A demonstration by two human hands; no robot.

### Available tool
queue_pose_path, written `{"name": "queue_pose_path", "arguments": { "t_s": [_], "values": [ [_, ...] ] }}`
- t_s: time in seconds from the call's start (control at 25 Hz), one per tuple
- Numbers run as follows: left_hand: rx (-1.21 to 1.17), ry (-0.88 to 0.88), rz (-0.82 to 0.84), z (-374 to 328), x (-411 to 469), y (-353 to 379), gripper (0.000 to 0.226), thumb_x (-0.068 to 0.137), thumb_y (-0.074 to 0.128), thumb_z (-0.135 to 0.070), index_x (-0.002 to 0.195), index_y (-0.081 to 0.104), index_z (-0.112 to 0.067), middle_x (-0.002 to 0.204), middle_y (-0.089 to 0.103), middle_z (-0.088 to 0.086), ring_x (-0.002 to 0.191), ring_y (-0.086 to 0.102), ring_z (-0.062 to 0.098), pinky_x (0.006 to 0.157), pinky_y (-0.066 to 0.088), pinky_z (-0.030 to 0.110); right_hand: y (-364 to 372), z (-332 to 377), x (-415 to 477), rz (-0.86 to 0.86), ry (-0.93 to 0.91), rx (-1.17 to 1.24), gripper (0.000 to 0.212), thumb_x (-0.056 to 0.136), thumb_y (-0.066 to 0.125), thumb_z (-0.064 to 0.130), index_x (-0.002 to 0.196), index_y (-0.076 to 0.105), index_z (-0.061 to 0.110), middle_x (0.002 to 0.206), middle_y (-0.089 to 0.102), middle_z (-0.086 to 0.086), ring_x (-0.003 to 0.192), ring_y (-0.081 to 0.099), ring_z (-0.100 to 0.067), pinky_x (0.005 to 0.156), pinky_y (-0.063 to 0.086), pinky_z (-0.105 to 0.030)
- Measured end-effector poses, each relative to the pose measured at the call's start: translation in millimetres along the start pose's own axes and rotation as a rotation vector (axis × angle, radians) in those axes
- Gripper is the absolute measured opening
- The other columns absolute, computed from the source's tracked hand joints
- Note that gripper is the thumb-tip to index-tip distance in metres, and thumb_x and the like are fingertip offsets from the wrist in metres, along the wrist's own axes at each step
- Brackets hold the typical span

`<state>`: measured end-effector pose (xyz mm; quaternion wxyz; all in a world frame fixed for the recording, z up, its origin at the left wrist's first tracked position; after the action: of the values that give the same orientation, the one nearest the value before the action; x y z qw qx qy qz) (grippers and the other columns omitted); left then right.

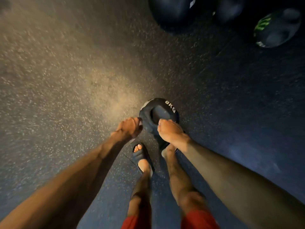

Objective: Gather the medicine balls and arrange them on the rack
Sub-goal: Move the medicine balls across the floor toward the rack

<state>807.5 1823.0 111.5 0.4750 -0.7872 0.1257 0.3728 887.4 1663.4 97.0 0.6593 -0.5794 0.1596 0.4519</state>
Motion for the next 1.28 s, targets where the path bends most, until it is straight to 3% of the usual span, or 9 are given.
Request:
{"name": "queue_pose_path", "arguments": {
  "t_s": [0.16, 0.32, 0.44, 0.6, 0.8, 0.96, 1.08, 1.16, 1.28],
  "values": [
    [-0.171, -0.072, -0.033, 45, 89, 74, 0.027, 0.102, 0.047, -0.028, 0.114, 0.064, -0.011, 0.106, 0.069, 0.016, 0.093, 0.066, 0.033, 0.073, 0.047, 0.036, 74, -11, 99, 0.032, -0.1, -0.089, 0.032, 0.099, 0.047, 0.025, 0.129, 0.054, 0.014, 0.136, 0.054, -0.018, 0.131, 0.046, -0.038, 0.104, 0.037, -0.047],
    [-0.252, -0.128, -0.026, 75, 158, 133, 0.022, 0.101, 0.051, -0.028, 0.115, 0.062, -0.015, 0.105, 0.069, 0.013, 0.083, 0.061, 0.025, 0.067, 0.044, 0.031, 120, -25, 173, -0.002, -0.015, -0.209, 0.071, 0.097, 0.057, 0.028, 0.157, 0.019, 0.022, 0.163, 0.007, -0.026, 0.151, 0.002, -0.046, 0.116, 0.013, -0.065],
    [-0.345, -0.142, -0.004, 83, 196, 169, 0.038, 0.101, 0.051, -0.027, 0.139, 0.046, -0.024, 0.126, 0.061, 0.013, 0.106, 0.061, 0.029, 0.083, 0.048, 0.034, 152, -41, 202, -0.027, 0.054, -0.298, 0.096, 0.091, 0.063, 0.05, 0.16, 0.002, 0.022, 0.158, -0.021, -0.033, 0.145, -0.019, -0.054, 0.113, 0.007, -0.075],
    [-0.392, -0.133, 0.014, 76, 219, 188, 0.079, 0.1, 0.056, -0.019, 0.16, 0.006, -0.028, 0.154, 0.035, 0.016, 0.136, 0.044, 0.035, 0.113, 0.036, 0.037, 185, -47, 201, -0.236, 0.047, -0.288, 0.119, 0.074, 0.074, 0.061, 0.16, 0.004, 0.019, 0.158, -0.021, -0.034, 0.145, -0.02, -0.054, 0.113, 0.008, -0.075],
    [-0.431, -0.019, -0.035, 59, 217, 175, 0.053, 0.107, 0.04, -0.034, 0.156, 0.028, -0.016, 0.16, 0.034, 0.008, 0.145, 0.035, 0.028, 0.102, 0.04, 0.024, 190, -57, 206, -0.329, -0.019, -0.225, 0.114, 0.078, 0.074, 0.055, 0.16, 0.005, 0.015, 0.159, -0.02, -0.033, 0.146, -0.021, -0.053, 0.113, 0.002, -0.074],
    [-0.706, -0.121, 0.058, 56, 220, 173, 0.082, 0.099, 0.052, 0.002, 0.158, -0.002, -0.018, 0.162, 0.022, 0.013, 0.143, 0.033, 0.035, 0.101, 0.027, 0.017, 195, -68, 200, -0.309, -0.07, -0.247, 0.09, 0.089, 0.062, 0.053, 0.158, 0.018, 0.015, 0.158, -0.022, -0.034, 0.144, -0.022, -0.056, 0.111, 0.002, -0.075],
    [-0.738, -0.049, 0.074, 50, 222, 171, 0.081, 0.098, 0.048, 0.011, 0.158, 0.0, -0.014, 0.16, 0.018, 0.004, 0.147, 0.024, 0.037, 0.099, 0.036, 0.005, 196, -72, 200, -0.304, -0.038, -0.207, 0.072, 0.093, 0.057, 0.053, 0.15, 0.037, 0.014, 0.158, -0.023, -0.034, 0.144, -0.024, -0.055, 0.112, 0.001, -0.075],
    [-0.844, -0.025, 0.094, 43, 224, 162, 0.065, 0.104, 0.045, -0.002, 0.158, 0.013, -0.017, 0.161, 0.023, 0.018, 0.144, 0.021, 0.044, 0.111, 0.036, 0.023, 191, -76, 204, -0.333, -0.035, -0.148, 0.067, 0.093, 0.056, 0.052, 0.146, 0.042, 0.013, 0.159, -0.022, -0.032, 0.145, -0.023, -0.054, 0.112, 0.0, -0.074],
    [-0.989, -0.007, 0.062, 29, 233, 139, 0.048, 0.108, 0.04, -0.023, 0.154, 0.031, -0.022, 0.161, 0.03, 0.013, 0.135, 0.04, 0.014, 0.111, 0.026, 0.012, 171, -84, 214, -0.409, -0.019, -0.016, 0.06, 0.096, 0.053, 0.051, 0.14, 0.048, 0.011, 0.162, -0.016, -0.028, 0.148, -0.016, -0.05, 0.114, -0.001, -0.073]
  ]
}}
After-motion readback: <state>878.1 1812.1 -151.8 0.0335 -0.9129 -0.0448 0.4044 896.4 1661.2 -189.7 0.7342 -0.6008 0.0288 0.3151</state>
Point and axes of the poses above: each hand's wrist, its own x-axis towards the middle knuckle, its own y-axis out of the palm, z = x × y, the point moved 2 cm from there along x, towards the middle knuckle
